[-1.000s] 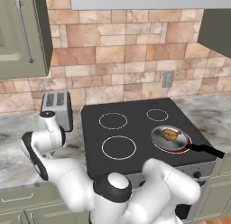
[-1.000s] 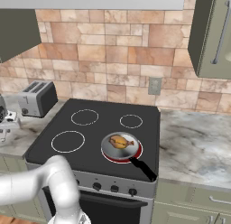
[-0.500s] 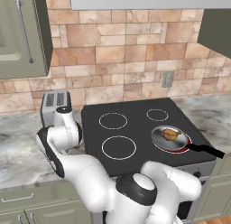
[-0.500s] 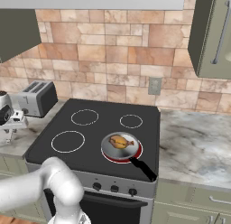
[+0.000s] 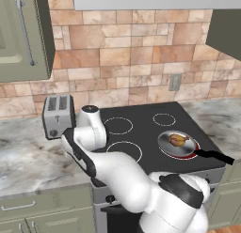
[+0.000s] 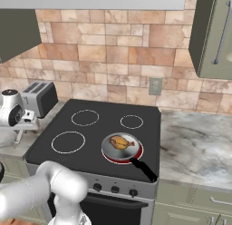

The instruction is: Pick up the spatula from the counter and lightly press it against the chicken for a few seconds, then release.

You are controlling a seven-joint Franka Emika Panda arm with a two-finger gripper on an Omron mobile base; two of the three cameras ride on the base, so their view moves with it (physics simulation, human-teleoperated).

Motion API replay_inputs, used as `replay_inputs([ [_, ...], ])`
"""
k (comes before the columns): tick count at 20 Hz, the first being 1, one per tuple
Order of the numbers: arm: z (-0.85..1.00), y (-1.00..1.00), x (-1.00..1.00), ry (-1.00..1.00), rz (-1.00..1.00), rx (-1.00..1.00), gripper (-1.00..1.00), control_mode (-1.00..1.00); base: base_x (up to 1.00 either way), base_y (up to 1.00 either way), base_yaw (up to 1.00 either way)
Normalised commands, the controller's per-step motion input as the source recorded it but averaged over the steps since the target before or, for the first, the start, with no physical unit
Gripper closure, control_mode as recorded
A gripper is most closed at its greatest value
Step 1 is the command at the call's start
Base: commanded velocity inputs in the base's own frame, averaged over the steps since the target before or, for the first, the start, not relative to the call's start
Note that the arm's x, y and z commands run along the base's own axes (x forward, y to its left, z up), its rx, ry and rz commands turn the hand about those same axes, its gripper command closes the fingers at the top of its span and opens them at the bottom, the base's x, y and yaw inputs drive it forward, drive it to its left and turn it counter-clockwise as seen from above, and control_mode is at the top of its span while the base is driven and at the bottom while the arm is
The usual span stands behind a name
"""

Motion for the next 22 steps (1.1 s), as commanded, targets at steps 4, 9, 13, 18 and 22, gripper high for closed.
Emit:
replay_inputs([
  [4,0.08,-0.59,-0.13,0.00,-0.13,0.00,1.00,-1.00,0.00,0.00,0.00],
  [9,0.19,-0.53,-0.07,0.00,-0.20,0.00,1.00,-1.00,0.00,0.00,0.00],
  [13,0.27,-0.51,0.00,0.00,-0.22,0.00,1.00,-1.00,0.00,0.00,0.00],
  [18,0.16,-0.46,0.00,0.01,-0.22,0.01,1.00,-1.00,0.00,0.00,0.00],
  [22,0.00,-0.44,0.00,0.06,-0.28,0.03,1.00,-1.00,0.00,0.00,0.00],
])
